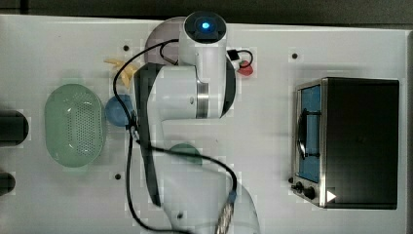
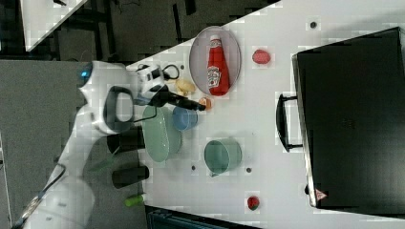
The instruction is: Pick ketchup from plate and place it on table.
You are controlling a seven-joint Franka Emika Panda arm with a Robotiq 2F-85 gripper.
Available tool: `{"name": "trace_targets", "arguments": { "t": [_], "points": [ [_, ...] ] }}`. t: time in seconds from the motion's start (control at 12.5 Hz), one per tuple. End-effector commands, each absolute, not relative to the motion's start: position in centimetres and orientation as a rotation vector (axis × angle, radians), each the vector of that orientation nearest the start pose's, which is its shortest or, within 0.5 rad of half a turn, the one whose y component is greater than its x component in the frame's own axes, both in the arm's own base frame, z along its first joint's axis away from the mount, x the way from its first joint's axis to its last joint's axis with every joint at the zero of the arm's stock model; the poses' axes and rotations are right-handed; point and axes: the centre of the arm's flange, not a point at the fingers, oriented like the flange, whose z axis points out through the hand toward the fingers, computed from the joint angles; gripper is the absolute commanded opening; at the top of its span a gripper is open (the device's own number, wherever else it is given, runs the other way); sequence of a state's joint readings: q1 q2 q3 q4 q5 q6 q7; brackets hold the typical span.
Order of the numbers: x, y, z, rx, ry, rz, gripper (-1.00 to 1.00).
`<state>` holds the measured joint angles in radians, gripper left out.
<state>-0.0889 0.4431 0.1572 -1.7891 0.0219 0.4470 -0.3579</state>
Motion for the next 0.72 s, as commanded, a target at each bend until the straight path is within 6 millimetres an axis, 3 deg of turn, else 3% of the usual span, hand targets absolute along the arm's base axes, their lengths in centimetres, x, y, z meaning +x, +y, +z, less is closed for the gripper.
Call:
{"name": "trace_targets", "arguments": {
  "t": [0.08, 0.24, 0.72],
  "points": [
    [65.5, 3.6, 31.3, -3.095, 0.152, 0.069, 1.0],
    [66.4, 3.8, 28.2, -3.121, 0.028, 0.051, 1.0],
    [69.5, 5.6, 21.4, -3.114, -0.03, 0.03, 1.0]
  ]
}}
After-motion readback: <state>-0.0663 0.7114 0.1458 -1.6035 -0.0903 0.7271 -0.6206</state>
